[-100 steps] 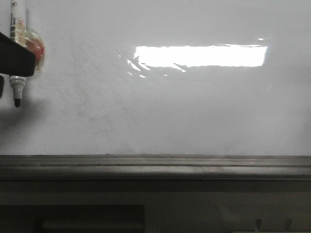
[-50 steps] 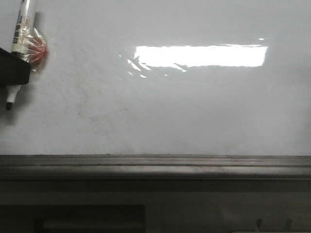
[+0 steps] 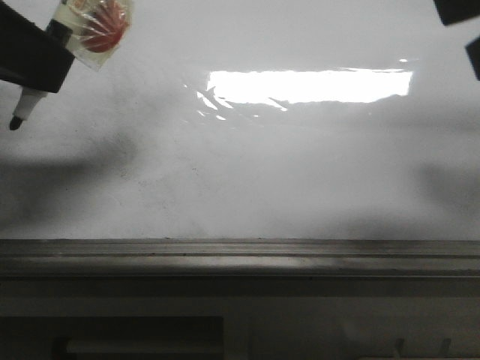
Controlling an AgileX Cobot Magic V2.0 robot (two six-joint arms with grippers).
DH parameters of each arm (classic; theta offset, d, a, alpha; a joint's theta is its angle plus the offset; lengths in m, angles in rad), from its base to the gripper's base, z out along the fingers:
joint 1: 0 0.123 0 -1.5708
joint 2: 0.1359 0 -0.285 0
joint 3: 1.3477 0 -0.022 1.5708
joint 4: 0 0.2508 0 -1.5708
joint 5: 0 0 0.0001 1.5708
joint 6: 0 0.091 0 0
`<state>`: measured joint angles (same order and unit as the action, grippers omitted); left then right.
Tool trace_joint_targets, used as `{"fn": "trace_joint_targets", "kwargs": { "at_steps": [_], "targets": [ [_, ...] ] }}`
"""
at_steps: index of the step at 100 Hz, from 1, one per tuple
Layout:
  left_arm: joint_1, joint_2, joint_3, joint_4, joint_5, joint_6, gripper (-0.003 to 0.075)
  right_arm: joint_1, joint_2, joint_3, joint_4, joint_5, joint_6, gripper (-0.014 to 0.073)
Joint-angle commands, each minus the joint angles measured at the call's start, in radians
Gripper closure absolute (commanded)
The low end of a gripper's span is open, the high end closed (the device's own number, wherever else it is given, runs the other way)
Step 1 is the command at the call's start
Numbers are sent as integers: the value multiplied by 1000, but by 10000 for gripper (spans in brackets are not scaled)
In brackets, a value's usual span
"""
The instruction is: Write number 6 on whiteboard
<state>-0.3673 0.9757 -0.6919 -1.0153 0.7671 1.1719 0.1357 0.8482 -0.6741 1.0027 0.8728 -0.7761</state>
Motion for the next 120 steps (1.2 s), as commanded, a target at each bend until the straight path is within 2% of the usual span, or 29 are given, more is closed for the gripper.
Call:
{"fn": "trace_joint_targets", "kwargs": {
  "at_steps": [1, 16, 33, 52, 67, 87, 120],
  "targets": [
    [-66, -7, -63, 35, -8, -49, 741, 32, 93, -108, 69, 63, -44, 157],
    [-179, 11, -88, 141, -79, -129, 741, 125, 255, -279, 69, 153, -51, 157],
    [-247, 38, -88, 183, -107, -170, 741, 223, 386, -439, 63, 185, -51, 157],
    [-252, 56, -90, 194, -124, -172, 741, 276, 469, -572, 2, 221, -2, 157],
    [-252, 56, -90, 194, -146, -172, 741, 305, 524, -625, -48, 317, 23, 157],
    [-252, 57, -90, 194, -149, -172, 741, 339, 540, -636, -48, 281, 23, 162],
    [-252, 56, -90, 194, -156, -170, 741, 362, 566, -636, -44, 278, -2, 405]
  ]
}}
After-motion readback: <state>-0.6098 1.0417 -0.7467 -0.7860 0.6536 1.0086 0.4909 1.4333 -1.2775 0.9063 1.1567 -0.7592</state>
